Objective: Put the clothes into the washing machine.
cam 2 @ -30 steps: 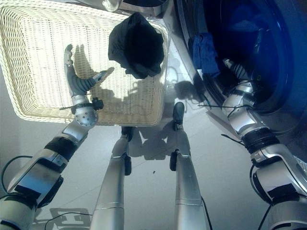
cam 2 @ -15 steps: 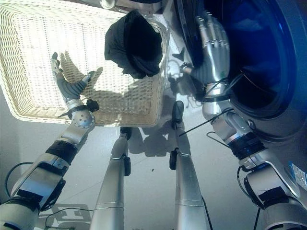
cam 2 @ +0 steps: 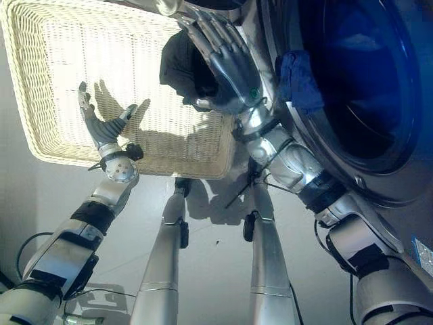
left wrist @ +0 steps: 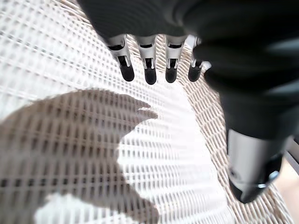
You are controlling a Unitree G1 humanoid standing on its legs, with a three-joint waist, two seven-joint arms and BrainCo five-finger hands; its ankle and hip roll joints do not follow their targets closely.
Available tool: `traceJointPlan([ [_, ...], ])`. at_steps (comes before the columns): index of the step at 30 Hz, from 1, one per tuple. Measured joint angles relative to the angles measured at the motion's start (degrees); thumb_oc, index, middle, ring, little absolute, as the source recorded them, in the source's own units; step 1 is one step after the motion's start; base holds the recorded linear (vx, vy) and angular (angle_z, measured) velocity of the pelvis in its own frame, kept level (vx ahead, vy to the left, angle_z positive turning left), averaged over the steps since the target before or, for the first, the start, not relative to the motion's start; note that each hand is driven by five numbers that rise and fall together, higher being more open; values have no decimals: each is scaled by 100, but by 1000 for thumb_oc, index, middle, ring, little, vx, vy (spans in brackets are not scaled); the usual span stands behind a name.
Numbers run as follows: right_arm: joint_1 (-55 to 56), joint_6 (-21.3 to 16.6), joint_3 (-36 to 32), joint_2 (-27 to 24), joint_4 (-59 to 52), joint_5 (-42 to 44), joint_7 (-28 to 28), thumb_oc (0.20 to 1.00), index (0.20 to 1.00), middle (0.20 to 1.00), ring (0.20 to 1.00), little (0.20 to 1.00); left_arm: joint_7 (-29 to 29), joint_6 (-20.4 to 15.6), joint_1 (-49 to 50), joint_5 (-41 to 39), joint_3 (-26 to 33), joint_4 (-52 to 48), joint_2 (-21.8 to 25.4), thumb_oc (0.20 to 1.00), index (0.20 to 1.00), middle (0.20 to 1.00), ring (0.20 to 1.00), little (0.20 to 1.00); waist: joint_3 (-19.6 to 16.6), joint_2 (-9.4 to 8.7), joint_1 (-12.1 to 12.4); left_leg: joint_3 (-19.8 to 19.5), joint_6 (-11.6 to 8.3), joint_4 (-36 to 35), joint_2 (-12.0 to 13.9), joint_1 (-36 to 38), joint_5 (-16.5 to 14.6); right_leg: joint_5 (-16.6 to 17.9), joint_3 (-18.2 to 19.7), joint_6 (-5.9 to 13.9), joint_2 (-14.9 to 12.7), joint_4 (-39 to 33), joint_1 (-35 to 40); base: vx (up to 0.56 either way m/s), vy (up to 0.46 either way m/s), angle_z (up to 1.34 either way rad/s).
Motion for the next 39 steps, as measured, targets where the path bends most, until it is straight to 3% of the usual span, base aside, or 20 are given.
traceJointPlan([
  [4,-308,429,408,142,212,-2,238,1000,1000,1000,1000,1000,-83,3,-13,2,-24,32,-30,1000,1000,1000,1000,1000,0,1,131,-84,-38,16,4,-1,34,-64,-92,-42,-21,137,-4,10,-30,9],
  [16,-892,1564,1281,518,2469,386,295,1000,1000,1000,1000,1000,-252,4,-156,-99,-298,223,-58,1000,1000,1000,1000,1000,-2,4,467,-281,-88,10,-23,-43,167,-86,-288,-55,-97,244,11,9,-21,6],
  [24,-1108,1935,1517,649,3441,373,248,1000,1000,1000,1000,1000,-251,4,-376,-129,-556,243,-91,1000,1000,1000,1000,1000,-8,16,589,-396,-106,7,-33,-110,215,-86,-394,-55,-117,233,12,2,-13,3],
  [36,-1218,2401,1613,656,3907,-20,440,1000,1000,1000,1000,1000,-173,-1,-412,-150,-748,245,-119,1000,1000,1000,1000,1000,-8,16,587,-400,-61,-5,-111,-140,247,-86,-404,-55,-198,224,15,7,3,2],
  [37,-1218,2433,1626,657,3917,-97,495,856,856,856,856,856,-168,-4,-415,-150,-756,245,-121,1000,1000,1000,1000,1000,-8,16,587,-400,-60,-5,-111,-141,248,-85,-404,-55,-198,224,14,0,0,0],
  [38,-1229,2490,1639,657,3927,-240,626,489,489,489,489,489,-141,-5,-428,-152,-769,245,-121,1000,1000,1000,1000,1000,-8,16,584,-400,-60,-1,-111,-148,248,-85,-404,-54,-198,223,11,0,0,0],
  [39,-1229,2564,1663,655,3927,-393,738,200,200,200,200,200,-134,-7,-440,-159,-771,245,-121,1000,1000,1000,1000,1000,-8,16,581,-400,-57,-6,-111,-146,250,-85,-405,-54,-198,222,12,0,0,0],
])
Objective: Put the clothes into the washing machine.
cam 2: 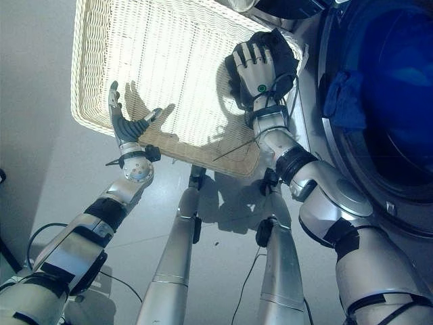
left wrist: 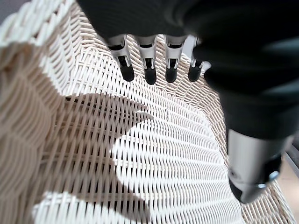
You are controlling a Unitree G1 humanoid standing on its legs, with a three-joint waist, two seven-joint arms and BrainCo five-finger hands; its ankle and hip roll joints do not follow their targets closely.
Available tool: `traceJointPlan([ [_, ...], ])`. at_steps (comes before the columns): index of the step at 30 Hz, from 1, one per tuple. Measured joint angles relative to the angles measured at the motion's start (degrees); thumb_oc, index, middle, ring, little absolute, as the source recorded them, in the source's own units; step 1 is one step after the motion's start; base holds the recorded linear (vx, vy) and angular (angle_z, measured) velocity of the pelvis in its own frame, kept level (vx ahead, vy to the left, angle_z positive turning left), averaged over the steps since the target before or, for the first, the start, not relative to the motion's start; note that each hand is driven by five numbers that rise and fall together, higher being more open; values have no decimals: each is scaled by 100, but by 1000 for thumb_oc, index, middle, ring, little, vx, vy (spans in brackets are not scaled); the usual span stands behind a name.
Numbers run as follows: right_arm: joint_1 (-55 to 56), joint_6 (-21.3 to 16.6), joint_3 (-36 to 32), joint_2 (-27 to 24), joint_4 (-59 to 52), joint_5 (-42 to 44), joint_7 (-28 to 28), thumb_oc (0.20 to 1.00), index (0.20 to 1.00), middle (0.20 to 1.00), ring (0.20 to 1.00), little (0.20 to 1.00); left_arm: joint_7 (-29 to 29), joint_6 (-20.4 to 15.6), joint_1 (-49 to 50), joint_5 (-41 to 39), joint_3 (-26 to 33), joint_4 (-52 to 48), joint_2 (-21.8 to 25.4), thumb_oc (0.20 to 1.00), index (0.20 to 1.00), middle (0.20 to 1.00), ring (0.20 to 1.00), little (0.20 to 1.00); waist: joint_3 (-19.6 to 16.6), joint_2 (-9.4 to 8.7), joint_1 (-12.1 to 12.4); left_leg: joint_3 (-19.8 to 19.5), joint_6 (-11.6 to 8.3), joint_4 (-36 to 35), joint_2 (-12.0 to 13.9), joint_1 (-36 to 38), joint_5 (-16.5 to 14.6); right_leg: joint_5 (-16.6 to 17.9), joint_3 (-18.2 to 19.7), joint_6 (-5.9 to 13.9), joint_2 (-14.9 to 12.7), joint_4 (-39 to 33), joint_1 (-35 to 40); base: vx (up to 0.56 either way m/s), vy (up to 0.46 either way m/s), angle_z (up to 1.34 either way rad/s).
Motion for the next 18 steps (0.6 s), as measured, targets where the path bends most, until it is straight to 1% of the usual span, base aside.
traceJointPlan([
  [5,-36,19,16,-8,120,-385,73,200,200,200,200,200,10,-37,-15,-171,-2,1,-7,1000,1000,1000,1000,1000,0,0,-2,2,2,-2,-3,10,1,0,0,0,-2,-2,11,2,6,0],
  [9,-46,24,14,-45,222,-762,282,200,200,200,200,200,54,-63,-41,-174,-2,-1,-9,1000,1000,1000,1000,1000,0,0,-6,3,11,2,-4,25,8,1,-9,0,-6,-17,45,0,0,0],
  [15,-32,7,11,-63,337,-879,295,200,200,200,200,200,155,-87,-54,-182,-2,-7,-15,1000,1000,1000,1000,1000,0,0,-21,6,18,-1,-11,25,12,2,-17,1,-14,-33,60,0,0,0],
  [18,-15,-21,7,-64,341,-884,204,200,200,200,200,200,167,-94,-47,-217,-2,-7,-15,1000,1000,1000,1000,1000,0,0,-35,7,20,-4,-15,25,11,2,-17,1,-17,-38,60,0,0,0],
])
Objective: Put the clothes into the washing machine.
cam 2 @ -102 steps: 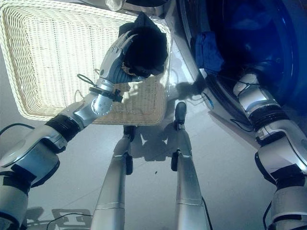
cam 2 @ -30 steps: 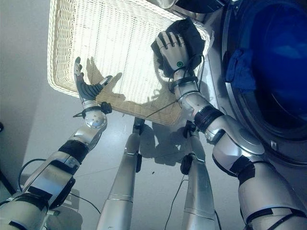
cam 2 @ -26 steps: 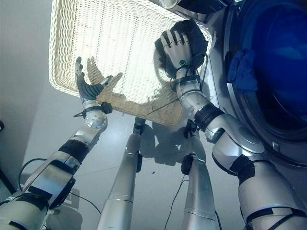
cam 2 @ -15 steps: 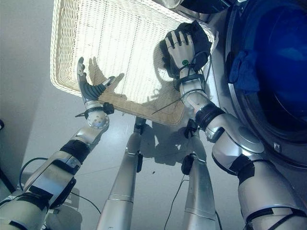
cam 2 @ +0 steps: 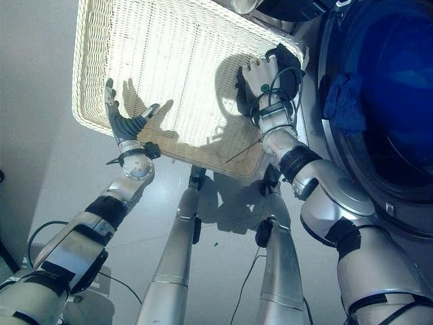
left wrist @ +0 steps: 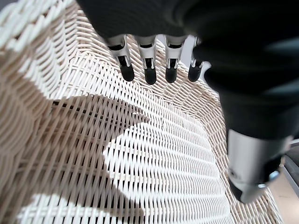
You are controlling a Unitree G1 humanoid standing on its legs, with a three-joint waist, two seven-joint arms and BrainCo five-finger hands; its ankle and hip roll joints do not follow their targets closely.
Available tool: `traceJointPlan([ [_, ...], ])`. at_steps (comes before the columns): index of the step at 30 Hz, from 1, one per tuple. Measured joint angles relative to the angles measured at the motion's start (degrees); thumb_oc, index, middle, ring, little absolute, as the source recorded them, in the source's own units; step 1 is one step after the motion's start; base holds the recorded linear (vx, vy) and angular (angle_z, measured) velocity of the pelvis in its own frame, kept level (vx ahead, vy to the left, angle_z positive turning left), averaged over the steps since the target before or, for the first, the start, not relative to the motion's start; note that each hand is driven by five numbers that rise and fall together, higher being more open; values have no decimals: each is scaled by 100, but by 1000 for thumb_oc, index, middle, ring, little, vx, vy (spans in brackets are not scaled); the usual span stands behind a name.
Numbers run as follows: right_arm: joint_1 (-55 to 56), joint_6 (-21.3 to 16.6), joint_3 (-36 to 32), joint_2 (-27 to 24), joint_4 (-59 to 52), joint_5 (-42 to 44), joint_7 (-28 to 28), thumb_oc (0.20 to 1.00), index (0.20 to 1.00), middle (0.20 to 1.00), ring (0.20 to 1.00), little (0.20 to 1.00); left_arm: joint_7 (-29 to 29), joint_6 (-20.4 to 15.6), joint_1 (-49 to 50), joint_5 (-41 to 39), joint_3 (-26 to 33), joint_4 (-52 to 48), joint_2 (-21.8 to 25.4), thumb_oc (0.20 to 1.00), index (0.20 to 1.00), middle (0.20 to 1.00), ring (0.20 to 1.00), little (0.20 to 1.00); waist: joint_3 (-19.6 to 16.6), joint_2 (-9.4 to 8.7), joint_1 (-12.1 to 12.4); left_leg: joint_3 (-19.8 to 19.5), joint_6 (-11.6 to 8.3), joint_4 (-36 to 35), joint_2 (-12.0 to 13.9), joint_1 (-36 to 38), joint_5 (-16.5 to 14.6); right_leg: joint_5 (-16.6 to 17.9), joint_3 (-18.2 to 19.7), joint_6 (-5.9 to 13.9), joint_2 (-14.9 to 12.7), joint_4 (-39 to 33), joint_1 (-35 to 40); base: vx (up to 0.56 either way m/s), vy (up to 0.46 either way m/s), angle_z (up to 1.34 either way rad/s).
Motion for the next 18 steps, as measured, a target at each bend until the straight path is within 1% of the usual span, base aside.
traceJointPlan([
  [3,12,-70,-14,-6,3,53,-107,200,200,200,200,200,1,-1,0,0,1,0,0,1000,1000,1000,1000,1000,0,0,-19,1,0,0,-3,-3,0,3,0,4,-1,-11,0,3,11,0],
  [6,64,-321,-233,-15,-44,781,-439,200,200,200,200,200,3,-7,36,0,6,0,0,1000,1000,1000,1000,1000,0,0,-89,4,10,0,-21,-4,-4,3,0,4,-16,-15,0,4,25,1],
  [7,102,-493,-511,-18,-159,1492,-606,200,200,200,200,200,5,-9,55,-1,8,0,0,1000,1000,1000,1000,1000,0,0,-128,7,17,0,-30,-7,-4,5,1,7,-25,-20,0,0,0,0],
  [8,103,-588,-571,-25,-187,1824,-682,200,200,200,200,200,5,-9,62,0,7,-1,-1,1000,1000,1000,1000,1000,0,0,-140,9,19,0,-32,-8,-5,7,1,10,-26,-24,0,0,0,0],
  [9,211,-796,-960,-89,-485,2683,-727,200,200,200,200,200,5,-9,91,0,12,-17,-1,1000,1000,1000,1000,1000,0,0,-142,9,23,0,-33,-13,-8,7,1,10,-26,-25,-4,0,0,0],
  [11,319,-1011,-1283,-147,-723,3457,-815,200,200,200,200,200,3,-9,117,0,40,-27,2,1000,1000,1000,1000,1000,0,0,-147,11,26,0,-34,-17,-12,7,2,10,-26,-28,-10,0,0,0],
  [12,512,-1251,-1795,-161,-1066,4332,-877,200,200,200,200,200,2,-9,158,1,108,-62,7,1000,1000,1000,1000,1000,0,0,-162,19,29,0,-37,-29,-23,6,11,10,-27,-33,-26,0,0,0],
  [13,670,-1400,-2114,-168,-1380,4855,-906,200,200,200,200,200,3,-9,220,1,187,-145,18,1000,1000,1000,1000,1000,0,0,-184,28,33,1,-42,-43,-27,6,24,10,-28,-33,-44,0,0,0],
  [15,847,-1615,-2337,-195,-1725,5448,-938,200,200,200,200,200,11,-9,266,1,289,-264,37,1000,1000,1000,1000,1000,0,-1,-227,39,38,6,-48,-75,-31,7,41,10,-30,-32,-82,1,20,-1],
  [17,1128,-2031,-2626,-221,-2026,6147,-897,200,200,200,200,200,9,-3,355,2,284,-271,64,1000,1000,1000,1000,1000,0,-1,-308,45,40,15,-51,-108,-41,7,51,10,-29,-31,-127,-3,49,-2],
  [18,1154,-2116,-2757,-219,-2142,6290,-870,200,200,200,200,200,10,-3,364,2,284,-283,61,1000,1000,1000,1000,1000,0,-1,-310,49,43,15,-51,-109,-45,7,58,10,-28,-33,-131,0,0,0],
])
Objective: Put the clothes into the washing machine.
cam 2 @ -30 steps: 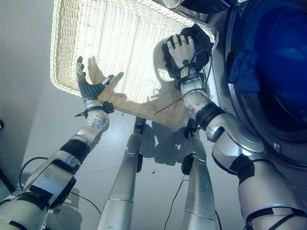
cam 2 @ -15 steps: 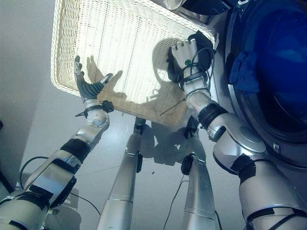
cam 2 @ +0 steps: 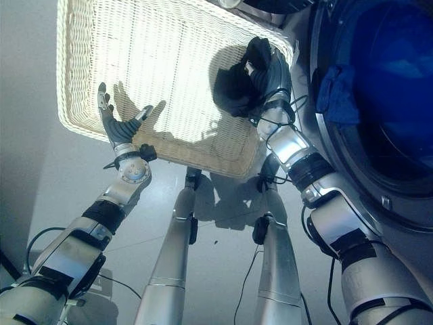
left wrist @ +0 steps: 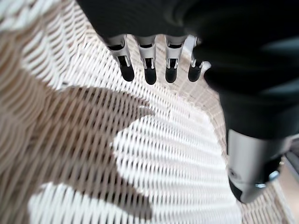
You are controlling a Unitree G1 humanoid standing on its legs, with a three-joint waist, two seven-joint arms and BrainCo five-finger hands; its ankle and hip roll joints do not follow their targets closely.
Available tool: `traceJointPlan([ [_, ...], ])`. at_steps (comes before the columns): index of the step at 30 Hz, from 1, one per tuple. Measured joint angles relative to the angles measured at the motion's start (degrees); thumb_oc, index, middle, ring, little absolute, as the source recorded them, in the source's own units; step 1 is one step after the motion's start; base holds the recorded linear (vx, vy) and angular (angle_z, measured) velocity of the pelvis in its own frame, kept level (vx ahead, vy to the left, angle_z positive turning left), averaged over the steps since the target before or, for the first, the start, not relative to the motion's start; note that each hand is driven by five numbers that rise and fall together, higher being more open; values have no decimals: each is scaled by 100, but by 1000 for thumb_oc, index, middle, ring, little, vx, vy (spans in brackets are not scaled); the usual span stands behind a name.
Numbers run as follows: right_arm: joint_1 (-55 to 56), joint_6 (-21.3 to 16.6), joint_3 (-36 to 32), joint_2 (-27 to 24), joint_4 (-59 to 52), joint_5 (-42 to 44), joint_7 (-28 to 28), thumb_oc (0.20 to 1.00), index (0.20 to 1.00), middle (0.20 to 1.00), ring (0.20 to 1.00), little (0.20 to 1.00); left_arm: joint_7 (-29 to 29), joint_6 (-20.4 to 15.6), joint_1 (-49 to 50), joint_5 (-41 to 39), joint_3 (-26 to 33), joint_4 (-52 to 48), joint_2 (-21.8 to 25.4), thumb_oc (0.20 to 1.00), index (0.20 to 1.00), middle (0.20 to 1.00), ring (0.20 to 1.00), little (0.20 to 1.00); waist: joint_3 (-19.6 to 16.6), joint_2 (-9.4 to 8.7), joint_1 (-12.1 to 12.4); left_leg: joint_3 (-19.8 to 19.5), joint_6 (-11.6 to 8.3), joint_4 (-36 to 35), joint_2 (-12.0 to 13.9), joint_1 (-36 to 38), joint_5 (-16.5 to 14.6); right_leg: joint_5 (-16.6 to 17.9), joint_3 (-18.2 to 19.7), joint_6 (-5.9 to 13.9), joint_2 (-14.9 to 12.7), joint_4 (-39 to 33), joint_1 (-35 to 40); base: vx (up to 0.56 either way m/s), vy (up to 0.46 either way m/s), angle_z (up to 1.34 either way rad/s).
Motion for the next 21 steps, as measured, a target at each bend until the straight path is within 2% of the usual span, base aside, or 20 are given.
traceJointPlan([
  [2,286,-353,-317,-34,-335,626,9,200,200,200,200,200,26,0,48,1,7,-63,1,1000,1000,1000,1000,1000,0,0,-30,67,22,23,1,5,-32,2,47,2,1,-1,-12,-11,41,-6],
  [6,745,-783,-782,-51,-796,1267,224,200,200,200,200,200,70,3,218,5,222,-249,3,1000,1000,1000,1000,1000,1,-2,-175,165,63,78,-7,8,-93,13,136,17,6,-15,-19,-12,29,-6],
  [13,1317,-1276,-1366,-128,-1029,1963,446,200,200,200,200,200,113,4,332,3,234,-249,93,1000,1000,1000,1000,1000,2,-4,-317,258,80,187,15,12,-192,18,229,24,47,-20,-17,-8,11,-6],
  [16,1651,-1532,-1695,-143,-1108,2781,734,200,200,200,200,200,114,-6,381,1,265,-255,133,1000,1000,1000,1000,1000,2,-4,-338,292,70,212,53,19,-222,36,273,50,93,-58,-12,-9,3,-8],
  [21,1880,-1922,-1807,-91,-1112,4014,1131,200,200,200,200,200,111,-39,480,-7,468,-238,214,1000,1000,1000,1000,1000,3,-5,-427,300,47,208,124,20,-239,55,276,70,165,-128,2,-6,-1,-4],
])
